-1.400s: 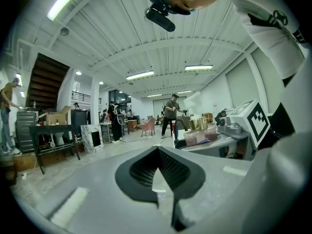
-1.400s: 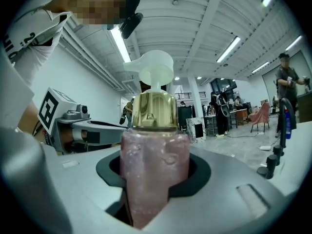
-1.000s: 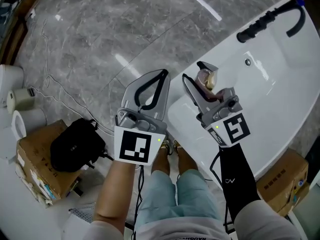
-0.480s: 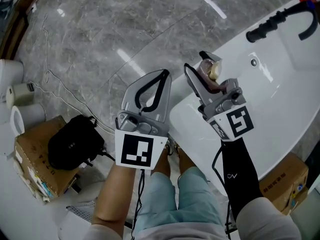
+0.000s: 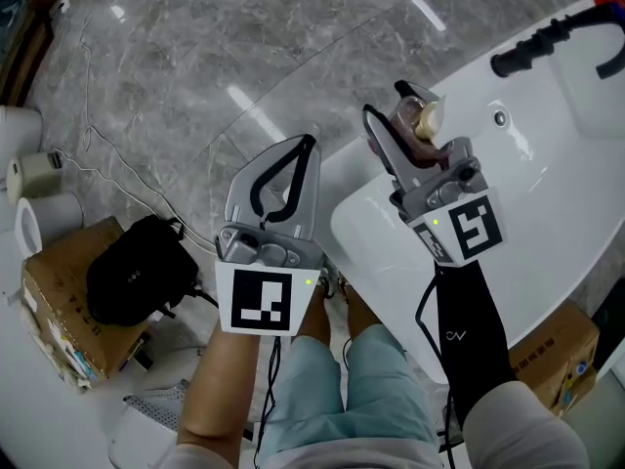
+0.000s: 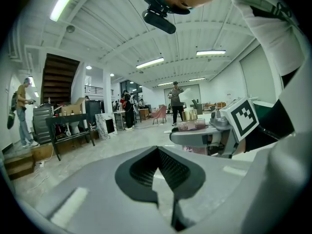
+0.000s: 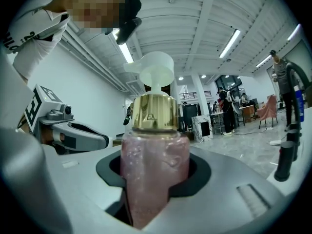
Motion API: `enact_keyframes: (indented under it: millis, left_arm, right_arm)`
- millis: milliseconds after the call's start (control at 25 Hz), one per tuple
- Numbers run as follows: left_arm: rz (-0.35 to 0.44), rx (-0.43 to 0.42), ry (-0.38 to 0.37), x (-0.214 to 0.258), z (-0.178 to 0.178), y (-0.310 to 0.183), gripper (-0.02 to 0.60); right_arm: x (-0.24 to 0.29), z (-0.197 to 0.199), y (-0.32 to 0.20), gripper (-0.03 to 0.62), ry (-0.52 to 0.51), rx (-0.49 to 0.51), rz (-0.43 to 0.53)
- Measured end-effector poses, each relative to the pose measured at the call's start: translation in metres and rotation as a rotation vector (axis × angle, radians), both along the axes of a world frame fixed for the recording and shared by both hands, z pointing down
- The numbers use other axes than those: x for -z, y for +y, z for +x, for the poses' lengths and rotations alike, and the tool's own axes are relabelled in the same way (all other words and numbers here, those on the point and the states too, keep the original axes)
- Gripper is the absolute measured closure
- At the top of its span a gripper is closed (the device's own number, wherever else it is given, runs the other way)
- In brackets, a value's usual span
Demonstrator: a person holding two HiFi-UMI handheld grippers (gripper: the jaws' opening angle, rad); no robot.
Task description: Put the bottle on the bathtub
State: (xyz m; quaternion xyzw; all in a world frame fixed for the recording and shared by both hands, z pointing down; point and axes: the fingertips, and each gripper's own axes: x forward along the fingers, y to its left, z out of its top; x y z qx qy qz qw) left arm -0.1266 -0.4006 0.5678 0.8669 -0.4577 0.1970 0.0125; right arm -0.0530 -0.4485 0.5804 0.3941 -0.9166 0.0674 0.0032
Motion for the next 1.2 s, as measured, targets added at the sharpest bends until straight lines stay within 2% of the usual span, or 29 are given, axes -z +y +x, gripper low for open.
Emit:
enact_keyframes:
  millis: [280, 720, 840, 1200]
  left_arm:
    - [-0.022, 0.019, 0.014, -0.016, -0.001, 0.006, 0.58]
    - [-0.038, 0.087, 0.05, -0.022, -0.02, 0.01, 0.58]
    - [-0.041, 0.085, 0.031, -0.025, -0.022, 0.009, 0.58]
    - [-0.047, 0.082, 0.042, -0.03, -0.02, 0.008, 0.58]
  right_arm:
    - [0.0, -0.001, 0.007, 0.381, 0.029, 0.003, 0.038]
    - [-0.01, -0.011, 0.022, 0.367, 0.129, 0.017, 0.038]
    - [-0.012, -0.009, 0.024, 0.362, 0.14, 0.005, 0.023]
    - [-0.014, -0.005, 0.023, 0.356, 0.146, -0.016, 0.021]
